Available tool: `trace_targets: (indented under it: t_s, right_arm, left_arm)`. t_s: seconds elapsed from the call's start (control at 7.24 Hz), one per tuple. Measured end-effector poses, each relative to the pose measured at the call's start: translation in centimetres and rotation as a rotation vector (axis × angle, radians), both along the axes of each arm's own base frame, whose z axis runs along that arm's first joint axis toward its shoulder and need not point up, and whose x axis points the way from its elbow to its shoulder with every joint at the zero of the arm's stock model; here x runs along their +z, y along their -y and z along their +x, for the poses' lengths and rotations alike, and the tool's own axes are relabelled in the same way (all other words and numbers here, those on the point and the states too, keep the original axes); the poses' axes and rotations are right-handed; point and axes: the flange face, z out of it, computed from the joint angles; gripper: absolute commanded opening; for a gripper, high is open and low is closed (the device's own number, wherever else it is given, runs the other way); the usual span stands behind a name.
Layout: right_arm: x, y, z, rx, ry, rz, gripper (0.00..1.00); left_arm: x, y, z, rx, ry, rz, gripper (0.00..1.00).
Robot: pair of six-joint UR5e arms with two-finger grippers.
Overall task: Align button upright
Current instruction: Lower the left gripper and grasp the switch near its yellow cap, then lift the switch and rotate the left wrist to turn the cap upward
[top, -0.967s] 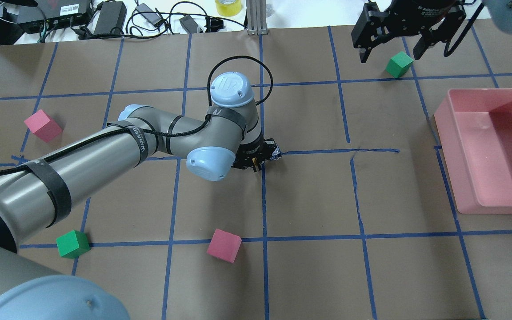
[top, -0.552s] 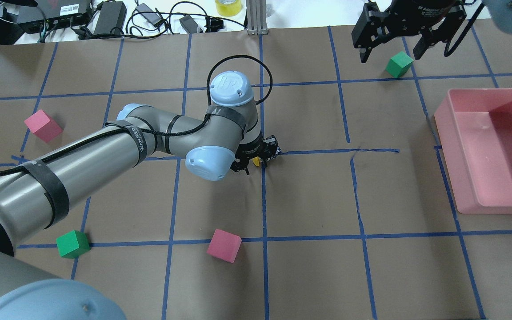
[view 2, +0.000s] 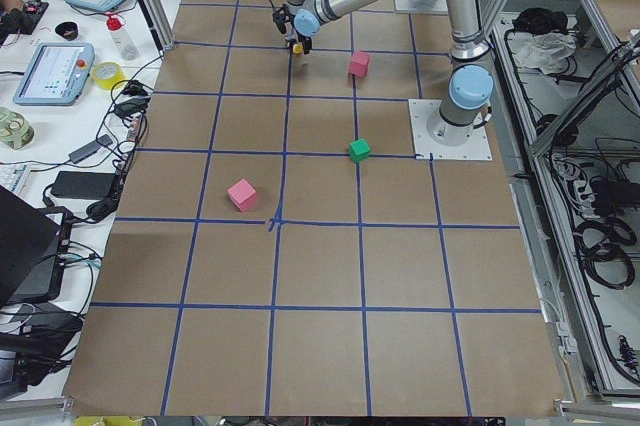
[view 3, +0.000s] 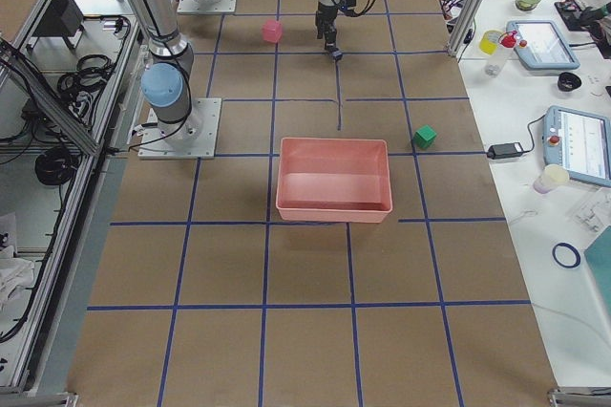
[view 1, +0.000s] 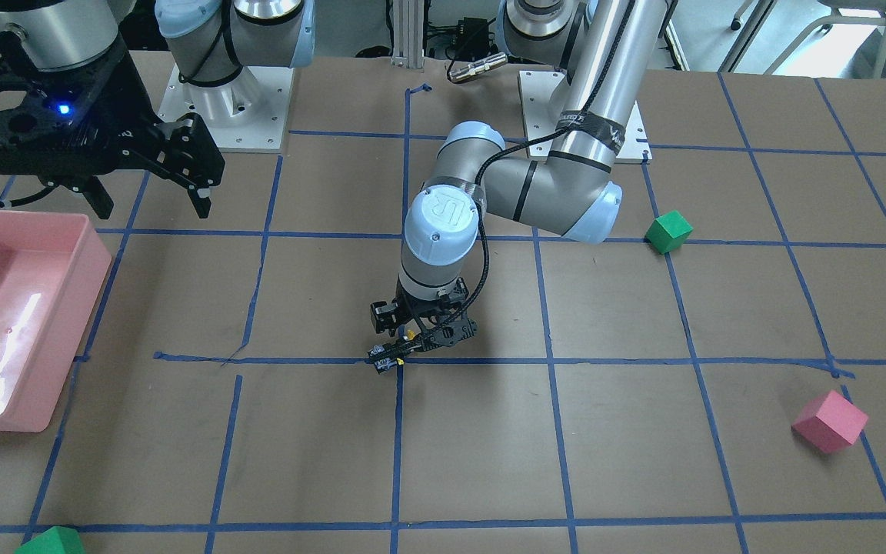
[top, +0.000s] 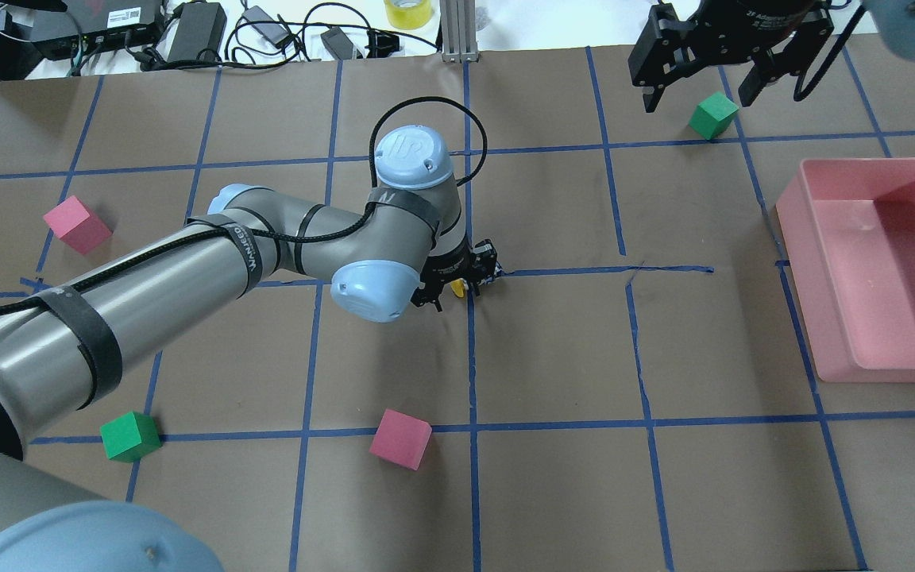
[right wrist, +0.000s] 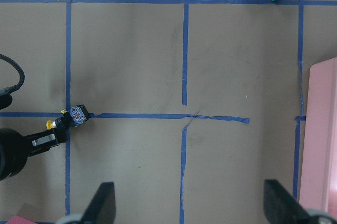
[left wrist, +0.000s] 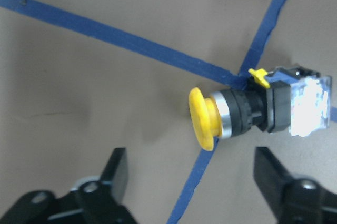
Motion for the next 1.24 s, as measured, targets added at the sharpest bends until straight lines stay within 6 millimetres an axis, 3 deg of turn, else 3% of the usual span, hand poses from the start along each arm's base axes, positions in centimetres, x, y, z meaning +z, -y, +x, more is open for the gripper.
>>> trace_targets:
  t_s: [0.55,0.83,1.24]
  right_arm:
    - [0.0,0.0,0.0,0.0,0.0,0.0,1.0]
    - [0.0,0.0,0.0,0.0,0.0,0.0,1.0]
    - [0.0,0.0,0.0,0.0,0.0,0.0,1.0]
  left_arm:
    - [0.3,0.1,0.2,0.003,0.017,0.003,0.0]
    - [3.2,1.0,1.0,-0.004,0.12,0.013,0.0]
    - [8.0,1.3,2.5,-0.124,0.435,-0.076,0.0]
